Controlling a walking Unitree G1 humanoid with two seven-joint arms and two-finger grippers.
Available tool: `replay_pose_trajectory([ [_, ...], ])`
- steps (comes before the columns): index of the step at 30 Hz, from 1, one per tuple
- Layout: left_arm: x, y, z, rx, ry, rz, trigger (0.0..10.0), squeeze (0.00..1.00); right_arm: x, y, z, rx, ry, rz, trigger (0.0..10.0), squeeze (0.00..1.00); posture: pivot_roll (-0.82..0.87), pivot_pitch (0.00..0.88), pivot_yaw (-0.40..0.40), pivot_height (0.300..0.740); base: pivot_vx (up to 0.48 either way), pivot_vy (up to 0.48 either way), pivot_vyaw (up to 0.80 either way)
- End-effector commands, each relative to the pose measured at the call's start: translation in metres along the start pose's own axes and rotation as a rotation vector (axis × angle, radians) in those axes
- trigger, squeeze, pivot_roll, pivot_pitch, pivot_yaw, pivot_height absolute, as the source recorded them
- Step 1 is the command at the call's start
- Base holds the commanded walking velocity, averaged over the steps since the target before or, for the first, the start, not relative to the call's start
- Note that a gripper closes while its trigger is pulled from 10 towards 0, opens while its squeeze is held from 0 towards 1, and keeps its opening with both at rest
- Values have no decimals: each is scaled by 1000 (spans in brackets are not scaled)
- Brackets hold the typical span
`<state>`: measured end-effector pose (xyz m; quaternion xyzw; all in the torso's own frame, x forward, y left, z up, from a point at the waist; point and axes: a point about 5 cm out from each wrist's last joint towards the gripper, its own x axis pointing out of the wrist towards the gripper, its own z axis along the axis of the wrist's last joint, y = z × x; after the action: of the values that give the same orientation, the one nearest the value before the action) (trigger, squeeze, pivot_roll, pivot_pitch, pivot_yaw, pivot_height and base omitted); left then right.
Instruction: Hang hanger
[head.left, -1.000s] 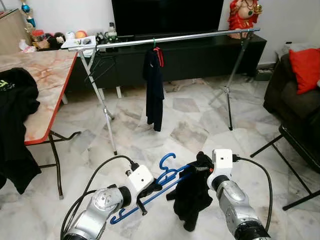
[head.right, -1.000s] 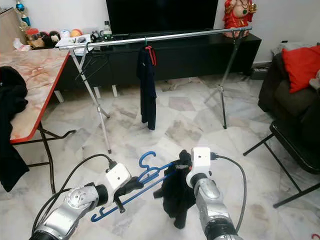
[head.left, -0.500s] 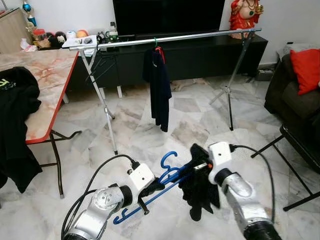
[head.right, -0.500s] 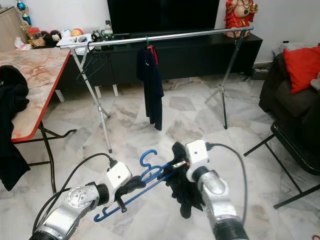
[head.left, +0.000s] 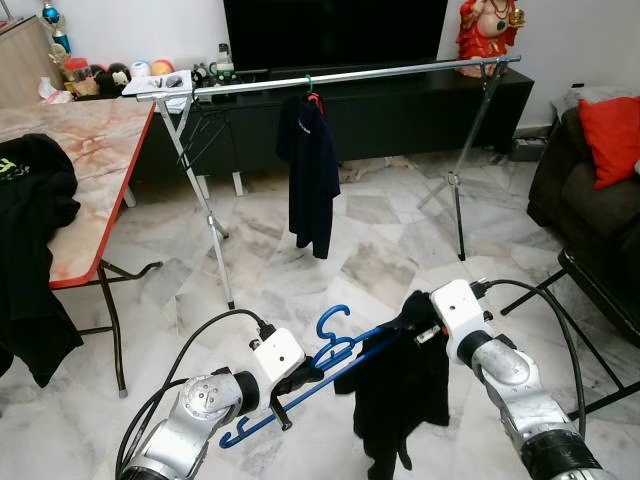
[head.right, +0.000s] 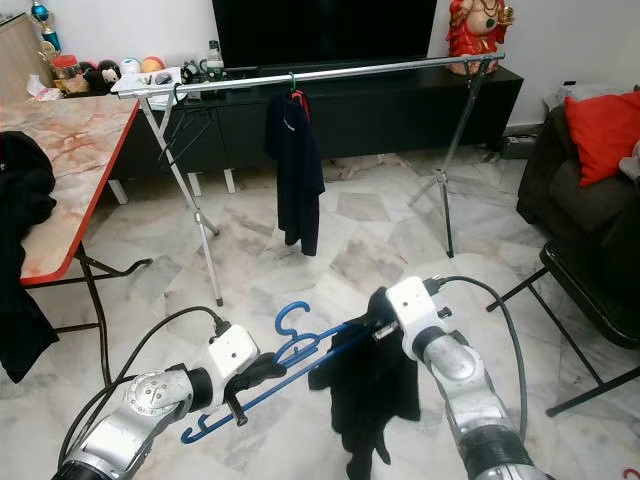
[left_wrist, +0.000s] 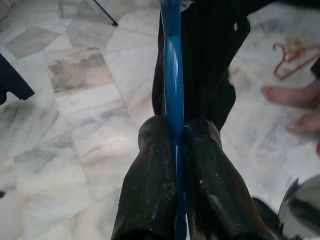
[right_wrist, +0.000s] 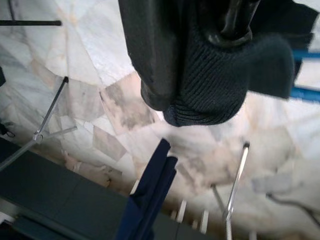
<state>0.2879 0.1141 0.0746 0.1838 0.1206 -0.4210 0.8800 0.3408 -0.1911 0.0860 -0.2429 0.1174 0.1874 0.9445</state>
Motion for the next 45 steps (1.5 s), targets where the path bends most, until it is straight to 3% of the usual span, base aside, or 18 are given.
replay_pose_trajectory([
  [1, -2, -1, -2, 25, 13, -7, 10000, 0, 0, -2, 2, -60, -3, -4, 10000, 0, 66, 49, 20, 740, 0, 0, 0],
  [8, -4, -3, -5, 47, 36, -48, 10000, 0, -1, -3, -3, -165, 33, -10, 10000, 0, 67, 45, 20, 740, 0, 0, 0],
  [17, -4, -10, -1, 32, 11, -110, 10000, 0, 3, -1, -1, -165, 31, -38, 10000, 0, 68, 39, 20, 740, 0, 0, 0],
  [22, -2, -7, 1, 24, 4, -69, 10000, 0, 8, 8, 9, -85, -18, -22, 10000, 0, 68, 39, 20, 740, 0, 0, 0],
  [30, -1, -7, 8, -9, -50, -65, 10000, 0, 9, 24, 12, -106, -61, 77, 10000, 0, 72, 40, 17, 740, 0, 0, 0],
  [34, -1, -7, 11, -27, -73, -70, 10000, 0, 8, 31, 20, -111, -142, 124, 10000, 0, 72, 40, 17, 740, 0, 0, 0],
  [41, 1, -2, 6, 0, -23, -15, 10000, 0, 9, 26, 29, -63, -164, 97, 10000, 0, 66, 43, 15, 740, 0, 0, 0],
  [45, 0, 1, 3, 27, 3, 14, 10000, 0, 11, 18, 21, -16, -102, 14, 10000, 0, 66, 43, 15, 740, 0, 0, 0],
])
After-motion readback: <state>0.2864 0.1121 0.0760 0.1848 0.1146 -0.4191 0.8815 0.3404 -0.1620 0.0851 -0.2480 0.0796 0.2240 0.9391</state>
